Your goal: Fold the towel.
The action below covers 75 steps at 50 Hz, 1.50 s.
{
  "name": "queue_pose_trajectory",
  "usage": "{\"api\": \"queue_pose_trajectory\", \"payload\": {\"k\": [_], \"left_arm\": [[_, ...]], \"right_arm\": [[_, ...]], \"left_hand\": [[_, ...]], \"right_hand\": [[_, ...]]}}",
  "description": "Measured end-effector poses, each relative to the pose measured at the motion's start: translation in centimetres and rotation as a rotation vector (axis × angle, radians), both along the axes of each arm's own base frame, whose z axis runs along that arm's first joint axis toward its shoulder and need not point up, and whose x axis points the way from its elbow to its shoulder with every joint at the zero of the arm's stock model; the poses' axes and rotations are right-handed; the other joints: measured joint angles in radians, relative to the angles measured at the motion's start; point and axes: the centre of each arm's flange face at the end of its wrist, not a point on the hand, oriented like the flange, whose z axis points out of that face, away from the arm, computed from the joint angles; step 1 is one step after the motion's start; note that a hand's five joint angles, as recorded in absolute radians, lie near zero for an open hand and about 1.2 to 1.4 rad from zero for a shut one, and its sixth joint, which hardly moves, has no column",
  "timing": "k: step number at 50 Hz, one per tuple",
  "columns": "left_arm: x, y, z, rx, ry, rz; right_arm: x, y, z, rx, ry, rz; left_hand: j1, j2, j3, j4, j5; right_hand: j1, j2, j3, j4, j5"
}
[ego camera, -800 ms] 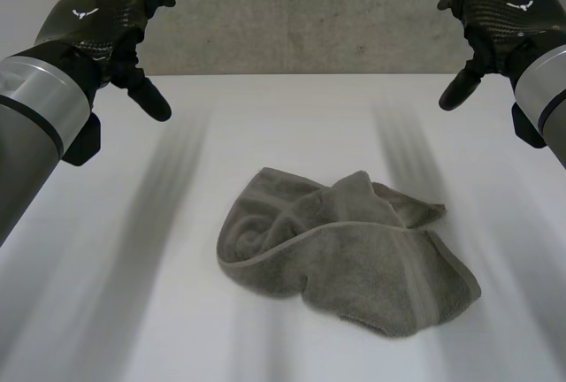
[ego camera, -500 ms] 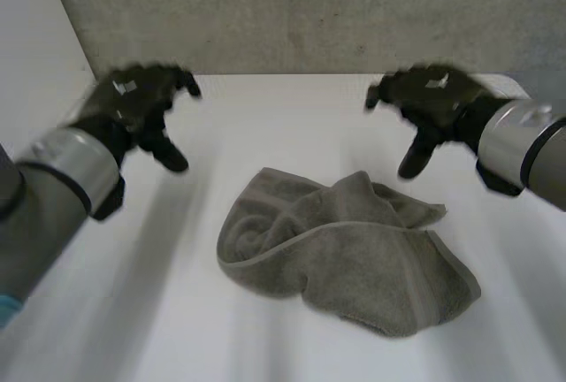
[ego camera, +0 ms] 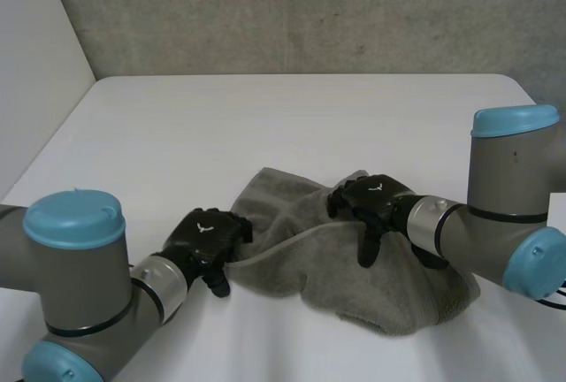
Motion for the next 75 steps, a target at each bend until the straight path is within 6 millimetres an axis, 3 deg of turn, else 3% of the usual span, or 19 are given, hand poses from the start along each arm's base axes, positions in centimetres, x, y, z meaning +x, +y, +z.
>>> {"api": "queue_pose_trajectory", "payload": {"k": [5, 8, 10, 14, 17, 21, 24, 28, 29, 31, 35, 39, 42, 44, 51, 55, 61, 66, 75], "left_arm": [[-0.3, -0.1, -0.6, -0.011, -0.026, -0.022], [-0.6, -0.2, -0.7, -0.026, -0.029, -0.033], [-0.8, -0.2, -0.9, -0.035, -0.027, -0.038], [-1.4, -0.6, -1.2, -0.066, -0.014, -0.048], [-2.1, -1.3, -0.9, -0.106, 0.006, -0.048], [-3.3, -3.5, 1.0, -0.227, 0.065, -0.024], [-4.3, -6.1, 4.4, -0.380, 0.140, 0.036], [-4.8, -9.7, 13.5, -0.687, 0.319, 0.206], [-4.8, -10.0, 14.7, -0.722, 0.344, 0.228], [-4.3, -10.5, 19.4, -0.856, 0.450, 0.307], [-3.6, -10.1, 23.9, -0.991, 0.573, 0.367], [-3.6, -9.4, 23.7, -1.001, 0.584, 0.356], [-3.7, -9.0, 21.3, -0.946, 0.533, 0.324], [-3.8, -8.6, 18.7, -0.880, 0.476, 0.296], [-3.4, -7.3, 11.0, -0.682, 0.312, 0.253], [-2.7, -6.2, 5.3, -0.534, 0.191, 0.239], [-2.1, -5.2, 0.7, -0.405, 0.058, 0.219], [-1.9, -4.9, -0.3, -0.374, -0.009, 0.200], [-2.2, -4.4, 0.8, -0.397, -0.013, 0.185]], "right_arm": [[0.3, -0.3, -0.2, -0.017, -0.013, -0.020], [0.4, -0.3, -0.2, -0.020, -0.018, -0.031], [0.4, -0.4, -0.1, -0.020, -0.021, -0.036], [0.4, -0.7, 0.3, -0.031, -0.031, -0.046], [0.4, -1.2, 0.9, -0.052, -0.040, -0.050], [0.8, -2.6, 3.5, -0.143, -0.078, -0.057], [1.1, -4.1, 7.4, -0.289, -0.135, -0.075], [1.4, -5.8, 15.6, -0.654, -0.293, -0.132], [1.4, -5.8, 16.7, -0.706, -0.318, -0.141], [1.1, -5.5, 21.0, -0.908, -0.420, -0.174], [0.3, -4.5, 24.4, -1.054, -0.493, -0.195], [0.3, -4.2, 23.0, -0.979, -0.441, -0.163], [0.7, -4.1, 19.9, -0.851, -0.354, -0.114], [1.0, -3.9, 17.0, -0.746, -0.269, -0.071], [1.3, -3.1, 10.4, -0.582, -0.090, 0.008], [1.2, -3.0, 5.7, -0.478, -0.006, 0.013], [0.4, -3.1, -0.1, -0.343, 0.093, -0.031], [-0.4, -3.0, -1.6, -0.304, 0.137, -0.079], [-1.4, -1.9, 1.0, -0.336, 0.126, -0.116]], "left_hand": [[0.045, 0.046, 0.045, 0.046, 0.044], [0.143, 0.148, 0.148, 0.148, 0.146], [0.235, 0.243, 0.244, 0.244, 0.240], [0.537, 0.559, 0.552, 0.554, 0.543], [0.580, 0.616, 0.615, 0.617, 0.594], [0.602, 0.653, 0.653, 0.655, 0.625], [0.602, 0.660, 0.660, 0.663, 0.633], [0.602, 0.663, 0.663, 0.666, 0.638], [0.602, 0.664, 0.664, 0.666, 0.638], [0.602, 0.665, 0.665, 0.667, 0.638], [0.602, 0.665, 0.665, 0.667, 0.638], [0.602, 0.665, 0.665, 0.667, 0.638], [0.602, 0.665, 0.665, 0.667, 0.645], [0.602, 0.665, 0.665, 0.667, 0.647], [0.602, 0.665, 0.665, 0.668, 0.647], [0.602, 0.665, 0.665, 0.668, 0.647], [0.602, 0.665, 0.666, 0.668, 0.647], [0.602, 0.665, 0.666, 0.668, 0.647], [0.602, 0.666, 0.666, 0.668, 0.648]], "right_hand": [[0.317, 0.320, 0.313, 0.307, 0.272], [0.698, 0.677, 0.655, 0.666, 0.637], [0.816, 0.810, 0.778, 0.802, 0.772], [0.834, 0.823, 0.807, 0.840, 0.793], [0.834, 0.823, 0.807, 0.840, 0.793], [0.835, 0.823, 0.821, 0.840, 0.793], [0.841, 0.823, 0.836, 0.840, 0.793], [0.841, 0.823, 0.845, 0.840, 0.797], [0.841, 0.825, 0.845, 0.840, 0.797], [0.841, 0.838, 0.846, 0.840, 0.797], [0.841, 0.850, 0.846, 0.840, 0.797], [0.841, 0.850, 0.846, 0.840, 0.804], [0.841, 0.850, 0.846, 0.840, 0.819], [0.841, 0.850, 0.846, 0.840, 0.823], [0.841, 0.850, 0.846, 0.840, 0.823], [0.841, 0.850, 0.846, 0.840, 0.823], [0.841, 0.850, 0.846, 0.840, 0.824], [0.837, 0.846, 0.842, 0.836, 0.818], [0.435, 0.456, 0.442, 0.439, 0.419]]}}
